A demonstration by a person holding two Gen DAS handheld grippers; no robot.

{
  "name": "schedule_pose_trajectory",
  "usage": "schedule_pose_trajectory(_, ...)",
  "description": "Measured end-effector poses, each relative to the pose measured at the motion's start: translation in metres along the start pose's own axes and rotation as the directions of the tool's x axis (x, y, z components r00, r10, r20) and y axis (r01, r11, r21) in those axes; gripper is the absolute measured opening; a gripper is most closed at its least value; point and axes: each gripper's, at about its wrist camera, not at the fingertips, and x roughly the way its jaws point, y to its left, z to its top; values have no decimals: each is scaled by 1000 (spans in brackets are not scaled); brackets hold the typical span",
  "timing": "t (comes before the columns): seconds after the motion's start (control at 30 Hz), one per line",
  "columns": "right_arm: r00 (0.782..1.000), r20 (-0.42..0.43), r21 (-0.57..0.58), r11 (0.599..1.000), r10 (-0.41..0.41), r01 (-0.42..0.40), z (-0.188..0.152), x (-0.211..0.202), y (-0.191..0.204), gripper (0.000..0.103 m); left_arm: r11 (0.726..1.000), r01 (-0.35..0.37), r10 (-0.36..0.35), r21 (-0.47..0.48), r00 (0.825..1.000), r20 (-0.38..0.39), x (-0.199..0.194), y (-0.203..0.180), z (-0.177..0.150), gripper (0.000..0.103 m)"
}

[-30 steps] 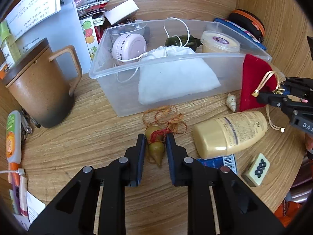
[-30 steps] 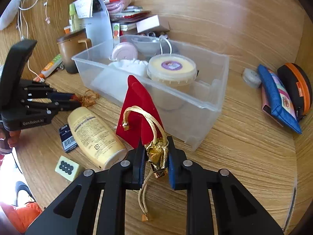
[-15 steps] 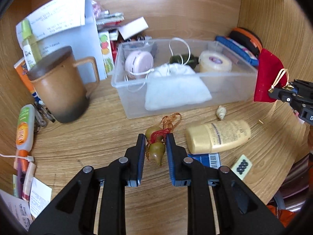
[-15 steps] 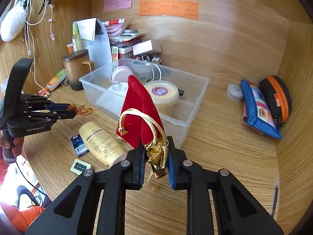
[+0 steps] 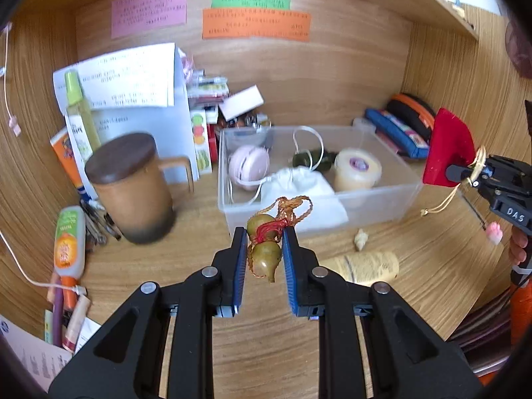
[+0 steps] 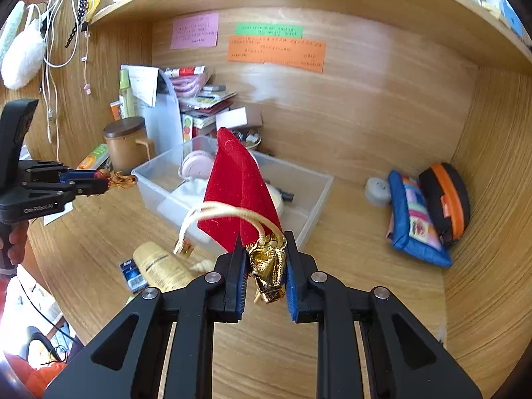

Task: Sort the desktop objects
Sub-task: 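Carry the gourd ornament and red velvet pouch over the bin with both tools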

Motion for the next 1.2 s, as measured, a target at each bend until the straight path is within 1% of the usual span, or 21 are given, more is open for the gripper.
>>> schedule_pose_trajectory(0.2, 1000, 21, -11, 1000, -6, 7, 18, 3, -4, 17, 1000, 12, -12, 8, 1000, 20, -5, 0, 18, 20)
schedule_pose_trajectory(0.43, 1000, 29, -27, 1000, 2, -1, 43, 17, -5, 17, 1000, 27, -27, 8, 999, 42, -4, 2, 38, 20)
schedule_pose_trajectory(0.57, 999, 41, -48, 999, 6, -4, 60, 25, -2, 17, 999, 36, -36, 4, 998, 44, 1, 4, 49, 20)
schedule_pose_trajectory(0.77, 998, 45, -80, 996, 35, -31, 84, 44, 7, 17, 998, 54, -54, -9, 998, 36, 15, 10, 66, 20)
schedule_pose_trajectory(0.9, 997, 17, -89, 994, 69, -67, 93, 66, 17, 17, 998, 64, -63, -17, 998, 18, 29, 12, 72, 20)
schedule_pose_trajectory(1.0, 995, -20, -90, 991, 99, -100, 95, 85, 24, 17, 998, 65, -65, -16, 998, -3, 43, 12, 74, 20)
schedule_pose_trajectory(1.2, 988, -114, -117, 986, 109, -122, 95, 128, 38, 17, 998, 68, -68, -14, 995, -72, 74, 13, 70, 20)
